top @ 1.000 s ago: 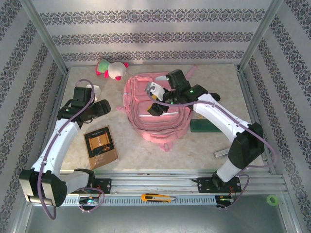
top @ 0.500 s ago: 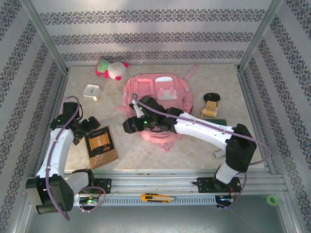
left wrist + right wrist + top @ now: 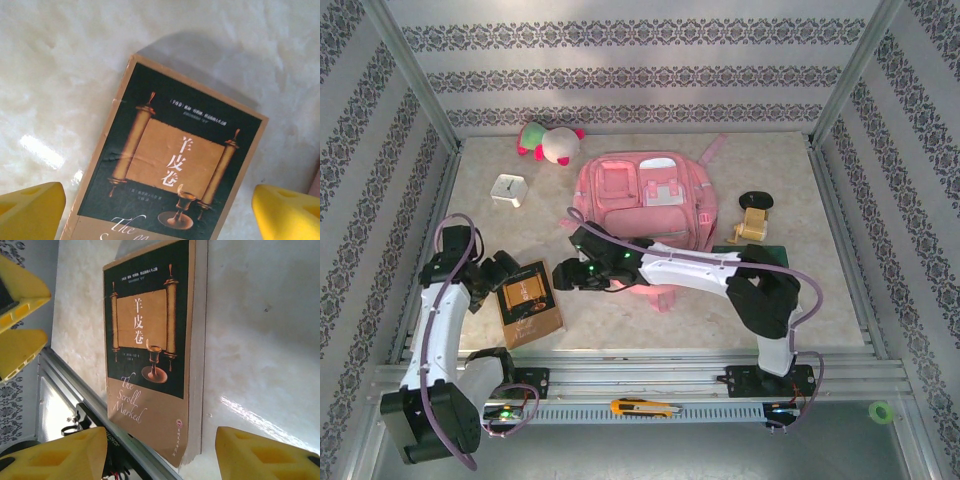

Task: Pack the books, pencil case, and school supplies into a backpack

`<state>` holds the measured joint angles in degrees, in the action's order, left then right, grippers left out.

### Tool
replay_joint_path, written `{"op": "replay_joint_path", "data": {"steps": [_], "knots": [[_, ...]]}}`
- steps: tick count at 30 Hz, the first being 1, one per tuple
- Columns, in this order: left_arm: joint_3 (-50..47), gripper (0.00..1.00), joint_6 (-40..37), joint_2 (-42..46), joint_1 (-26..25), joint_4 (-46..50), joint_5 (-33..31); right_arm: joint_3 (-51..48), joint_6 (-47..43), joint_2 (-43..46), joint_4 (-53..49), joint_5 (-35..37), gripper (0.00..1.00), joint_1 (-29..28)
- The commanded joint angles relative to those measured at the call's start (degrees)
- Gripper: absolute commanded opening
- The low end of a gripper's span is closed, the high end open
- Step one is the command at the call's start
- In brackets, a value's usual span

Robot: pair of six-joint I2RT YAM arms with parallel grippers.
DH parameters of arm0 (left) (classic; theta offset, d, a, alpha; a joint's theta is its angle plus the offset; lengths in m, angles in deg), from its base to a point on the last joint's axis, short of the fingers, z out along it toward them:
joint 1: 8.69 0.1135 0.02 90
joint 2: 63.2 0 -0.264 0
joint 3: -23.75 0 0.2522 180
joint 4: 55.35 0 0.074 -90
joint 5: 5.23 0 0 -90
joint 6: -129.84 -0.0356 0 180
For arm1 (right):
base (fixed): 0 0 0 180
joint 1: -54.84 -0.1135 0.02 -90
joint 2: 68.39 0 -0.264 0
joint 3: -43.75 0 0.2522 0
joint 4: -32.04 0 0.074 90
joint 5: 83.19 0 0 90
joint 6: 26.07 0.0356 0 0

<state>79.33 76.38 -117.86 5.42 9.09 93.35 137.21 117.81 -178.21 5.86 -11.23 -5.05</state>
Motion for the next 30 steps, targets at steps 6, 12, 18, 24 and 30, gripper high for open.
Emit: {"op": "replay_joint_path", "data": {"steps": [6,12,18,24,30], "knots": [[-2.54,0.95,6.14,1.38,0.86,3.03,-1.37,6.12,2.45,-4.70,-4.23,-4.99,0.61,-0.83],[-6.62,0.92,8.99,-1.51,0.88,-0.45,-1.03,10.35,1.59,-9.08,-7.65,-7.09,0.63,-1.00],[-8.41,0.92,7.98,-4.70,0.90,-2.98,-1.70,14.48,-0.33,-12.40,-11.35,-6.61,0.63,-0.89],[-10.05,0.86,4.74,-9.31,0.79,-8.15,5.38,16.01,-1.14,-15.27,-11.66,-8.77,0.63,0.42],[-9.28,0.83,4.42,-7.45,-1.64,-9.94,11.99,12.41,-4.21,-13.77,-12.44,-5.41,0.64,4.37]]}}
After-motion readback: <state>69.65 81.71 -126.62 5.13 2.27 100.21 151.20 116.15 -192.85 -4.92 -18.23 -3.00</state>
